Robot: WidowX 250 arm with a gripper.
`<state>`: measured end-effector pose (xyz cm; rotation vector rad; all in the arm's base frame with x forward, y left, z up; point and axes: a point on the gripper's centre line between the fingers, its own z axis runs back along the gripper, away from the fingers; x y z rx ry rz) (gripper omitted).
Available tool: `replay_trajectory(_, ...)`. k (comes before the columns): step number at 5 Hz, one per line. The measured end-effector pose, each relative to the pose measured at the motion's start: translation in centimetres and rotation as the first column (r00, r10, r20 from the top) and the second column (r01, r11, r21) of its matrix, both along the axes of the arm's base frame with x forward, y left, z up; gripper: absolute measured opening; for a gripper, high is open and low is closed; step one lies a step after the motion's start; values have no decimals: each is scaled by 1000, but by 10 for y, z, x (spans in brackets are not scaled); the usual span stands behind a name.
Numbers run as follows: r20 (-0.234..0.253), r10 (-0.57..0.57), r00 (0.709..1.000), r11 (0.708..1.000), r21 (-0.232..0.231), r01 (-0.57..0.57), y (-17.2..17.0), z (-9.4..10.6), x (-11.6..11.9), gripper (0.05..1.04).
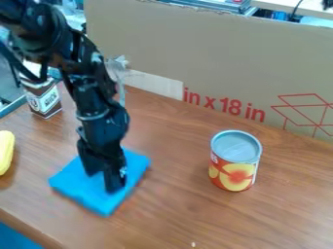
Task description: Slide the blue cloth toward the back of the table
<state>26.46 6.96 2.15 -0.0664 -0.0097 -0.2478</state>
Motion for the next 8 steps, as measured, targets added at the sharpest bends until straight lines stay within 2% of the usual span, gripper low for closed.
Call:
replay_trajectory(1, 13, -2, 1000, 1000, 20, 2, 33, 1, 25, 1009)
replay_trajectory(2, 36, 12, 999, 1000, 28, -13, 51, 4, 31, 1008)
replay_trajectory(3, 80, 12, 997, 1000, 27, -14, 57, 12, 41, 1007)
replay_trajectory(4, 89, 27, 996, 998, 50, -31, 58, 28, 39, 1007)
replay_trajectory(5, 103, 13, 995, 994, 105, -24, 51, 60, 36, 1007)
replay_trajectory(6, 58, 7, 998, 989, 150, -16, 38, 96, 6, 1007)
replay_trajectory(7, -31, 99, 995, 986, 136, -94, 27, 108, -32, 1007)
replay_trajectory(8, -84, 182, 980, 980, 101, -174, 18, 112, -63, 1007)
